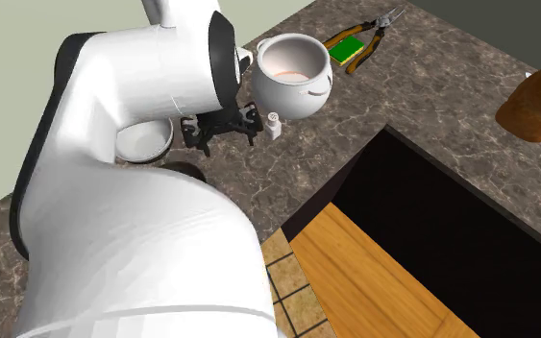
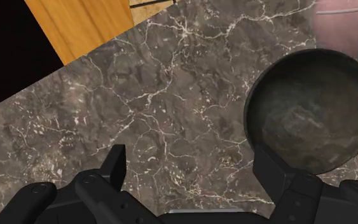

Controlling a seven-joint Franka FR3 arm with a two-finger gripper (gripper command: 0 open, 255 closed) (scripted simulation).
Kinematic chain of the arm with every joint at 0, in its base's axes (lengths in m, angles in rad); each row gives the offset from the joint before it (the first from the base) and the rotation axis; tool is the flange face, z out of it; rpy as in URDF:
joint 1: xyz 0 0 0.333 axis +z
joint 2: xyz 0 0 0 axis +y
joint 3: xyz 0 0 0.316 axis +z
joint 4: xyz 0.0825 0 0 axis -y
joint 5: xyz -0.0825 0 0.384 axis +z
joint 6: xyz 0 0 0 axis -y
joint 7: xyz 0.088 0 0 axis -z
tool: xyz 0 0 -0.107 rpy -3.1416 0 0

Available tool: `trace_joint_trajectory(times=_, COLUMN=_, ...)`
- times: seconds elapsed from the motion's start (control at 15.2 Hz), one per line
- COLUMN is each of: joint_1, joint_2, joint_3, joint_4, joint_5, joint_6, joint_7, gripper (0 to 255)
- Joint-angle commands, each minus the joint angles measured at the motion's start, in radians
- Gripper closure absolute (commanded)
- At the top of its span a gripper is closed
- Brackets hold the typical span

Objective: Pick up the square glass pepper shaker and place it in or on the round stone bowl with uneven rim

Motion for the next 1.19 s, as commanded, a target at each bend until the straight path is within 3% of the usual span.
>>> trace_joint_trajectory(times=0.0, joint_1=-0.002, joint_2=0.062, joint_3=-0.031, joint_4=0.03, joint_5=0.006, joint_6=0.031, joint_7=-0.04, gripper=0)
trace_joint_trajectory(times=0.59, joint_1=-0.029, joint_2=0.419, joint_3=-0.148, joint_4=0.25, joint_5=0.122, joint_6=0.141, joint_7=-0.253, gripper=0)
trace_joint_trajectory(times=1.12, joint_1=-0.123, joint_2=0.748, joint_3=-0.164, joint_4=0.526, joint_5=0.275, joint_6=0.143, joint_7=-0.422, gripper=0)
